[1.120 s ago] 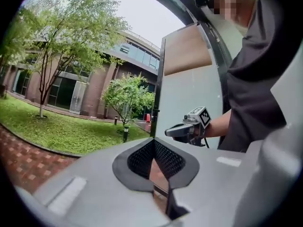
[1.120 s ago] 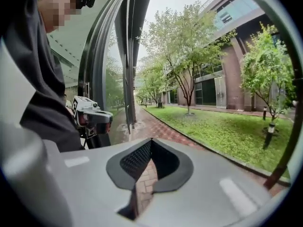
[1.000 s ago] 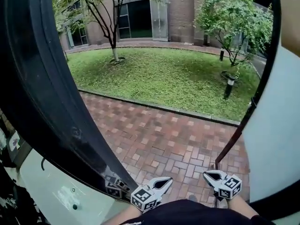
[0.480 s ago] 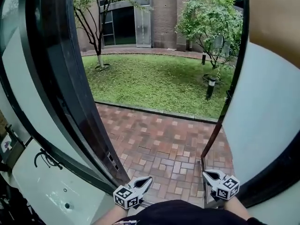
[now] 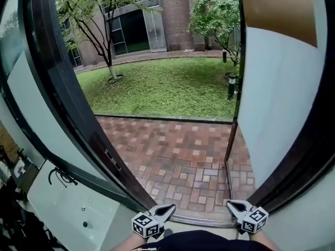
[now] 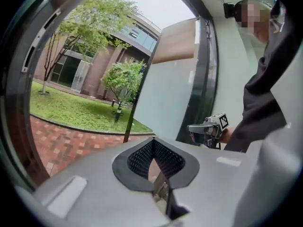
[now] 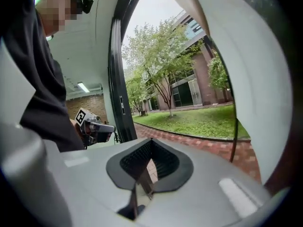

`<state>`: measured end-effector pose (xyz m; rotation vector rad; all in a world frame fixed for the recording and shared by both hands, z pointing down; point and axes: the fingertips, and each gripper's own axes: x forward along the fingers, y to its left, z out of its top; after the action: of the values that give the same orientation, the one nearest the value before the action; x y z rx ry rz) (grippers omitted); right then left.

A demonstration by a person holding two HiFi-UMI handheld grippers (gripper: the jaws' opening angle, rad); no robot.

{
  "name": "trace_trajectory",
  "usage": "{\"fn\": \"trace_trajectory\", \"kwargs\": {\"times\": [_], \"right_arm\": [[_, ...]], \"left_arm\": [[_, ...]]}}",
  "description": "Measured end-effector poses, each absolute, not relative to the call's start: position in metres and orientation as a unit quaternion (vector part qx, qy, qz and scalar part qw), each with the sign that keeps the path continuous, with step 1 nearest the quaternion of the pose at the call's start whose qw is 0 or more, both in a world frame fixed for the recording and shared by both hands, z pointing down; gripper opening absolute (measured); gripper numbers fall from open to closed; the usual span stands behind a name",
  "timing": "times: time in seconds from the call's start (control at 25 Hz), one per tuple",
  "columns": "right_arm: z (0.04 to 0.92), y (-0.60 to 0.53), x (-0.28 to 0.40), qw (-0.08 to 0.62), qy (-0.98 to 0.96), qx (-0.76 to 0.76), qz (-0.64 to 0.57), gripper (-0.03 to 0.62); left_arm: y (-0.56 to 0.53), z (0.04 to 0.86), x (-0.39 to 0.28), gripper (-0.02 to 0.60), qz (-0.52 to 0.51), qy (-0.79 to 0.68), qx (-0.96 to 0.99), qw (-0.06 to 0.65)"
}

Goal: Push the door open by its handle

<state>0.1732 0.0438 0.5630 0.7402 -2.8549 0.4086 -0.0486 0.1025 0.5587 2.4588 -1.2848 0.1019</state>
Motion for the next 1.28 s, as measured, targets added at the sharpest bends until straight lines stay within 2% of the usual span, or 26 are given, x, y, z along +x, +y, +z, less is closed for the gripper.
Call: {"fn": "trace_trajectory", "kwargs": {"times": [0.24, 0.4, 0.68, 0.88, 1.28], "right_arm": [[0.560, 0.060, 0.197, 0.059, -0.942, 0.292, 0.157, 0.000], [0.553, 0.063, 0.172, 0.037, -0.933, 0.322, 0.154, 0.000], [0.557, 0.067, 0.120, -0.035, -0.909, 0.351, 0.221, 0.000], [0.549, 0.069, 0.111, -0.001, -0.910, 0.366, 0.195, 0.000], [0.532, 0.060, 0.107, 0.022, -0.921, 0.352, 0.164, 0.000]], "left_arm": [[0.100, 0.531, -0.063, 0.002, 0.018, -0.444, 0.882, 0.156], [0.109, 0.531, -0.103, 0.002, 0.020, -0.438, 0.886, 0.148], [0.127, 0.544, -0.175, 0.002, 0.021, -0.434, 0.890, 0.138], [0.132, 0.540, -0.196, 0.002, 0.007, -0.439, 0.888, 0.138], [0.132, 0.538, -0.206, 0.002, -0.014, -0.460, 0.878, 0.132]]}}
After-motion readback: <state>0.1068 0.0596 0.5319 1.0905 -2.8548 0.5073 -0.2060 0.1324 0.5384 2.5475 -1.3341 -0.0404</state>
